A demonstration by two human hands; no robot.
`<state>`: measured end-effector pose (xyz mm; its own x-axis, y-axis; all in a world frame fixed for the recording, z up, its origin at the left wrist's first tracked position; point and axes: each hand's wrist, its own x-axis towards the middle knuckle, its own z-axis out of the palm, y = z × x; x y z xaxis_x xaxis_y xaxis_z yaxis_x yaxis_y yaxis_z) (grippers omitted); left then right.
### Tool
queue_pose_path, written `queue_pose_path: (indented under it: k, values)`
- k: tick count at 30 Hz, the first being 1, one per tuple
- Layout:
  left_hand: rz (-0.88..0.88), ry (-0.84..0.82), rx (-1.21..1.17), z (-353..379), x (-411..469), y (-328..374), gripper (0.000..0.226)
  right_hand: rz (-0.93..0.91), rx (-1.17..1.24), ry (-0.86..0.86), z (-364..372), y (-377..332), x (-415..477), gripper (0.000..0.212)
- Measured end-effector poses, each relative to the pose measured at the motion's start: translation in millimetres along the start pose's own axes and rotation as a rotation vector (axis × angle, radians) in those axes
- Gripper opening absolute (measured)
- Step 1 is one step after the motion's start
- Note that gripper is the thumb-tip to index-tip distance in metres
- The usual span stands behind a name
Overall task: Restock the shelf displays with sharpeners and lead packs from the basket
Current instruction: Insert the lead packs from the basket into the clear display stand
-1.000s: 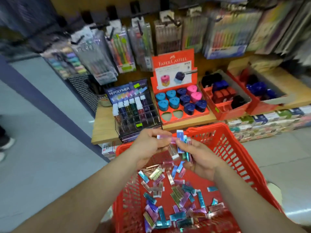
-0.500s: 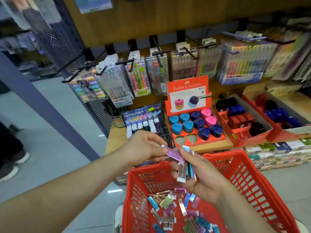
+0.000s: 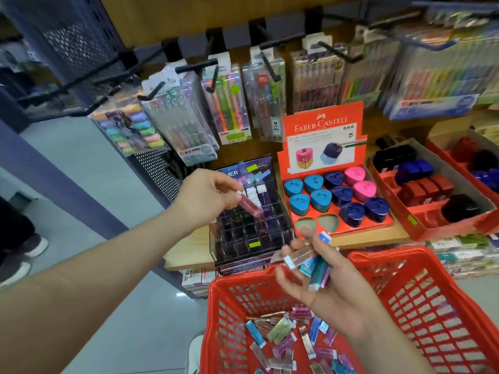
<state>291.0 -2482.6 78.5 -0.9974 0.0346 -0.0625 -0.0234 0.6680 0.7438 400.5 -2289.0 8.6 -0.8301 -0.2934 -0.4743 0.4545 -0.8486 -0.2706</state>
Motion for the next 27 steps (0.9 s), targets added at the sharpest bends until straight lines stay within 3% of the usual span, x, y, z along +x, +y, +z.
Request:
queue_pose_path:
  k: [6, 12, 17, 27]
  values:
    - [0.217, 0.005, 0.372, 23.8, 7.8, -8.6, 0.010, -0.018, 0.032, -0.020, -4.7, 1.5, -1.7, 0.020]
    - [0.425, -0.008, 0.522, 28.8, 5.3, -9.0, 0.016, -0.017, 0.023, -0.023, -4.5, -1.4, -2.6, 0.027]
    - [0.355, -0.065, 0.450, 24.2, 8.7, -4.1, 0.013, -0.023, -0.159, 0.007, -5.8, -6.8, -6.9, 0.036]
    - [0.358, -0.180, 0.560, 23.9, 13.0, 7.6, 0.015, -0.026, -0.233, 0.190, -6.9, -7.9, -8.6, 0.021]
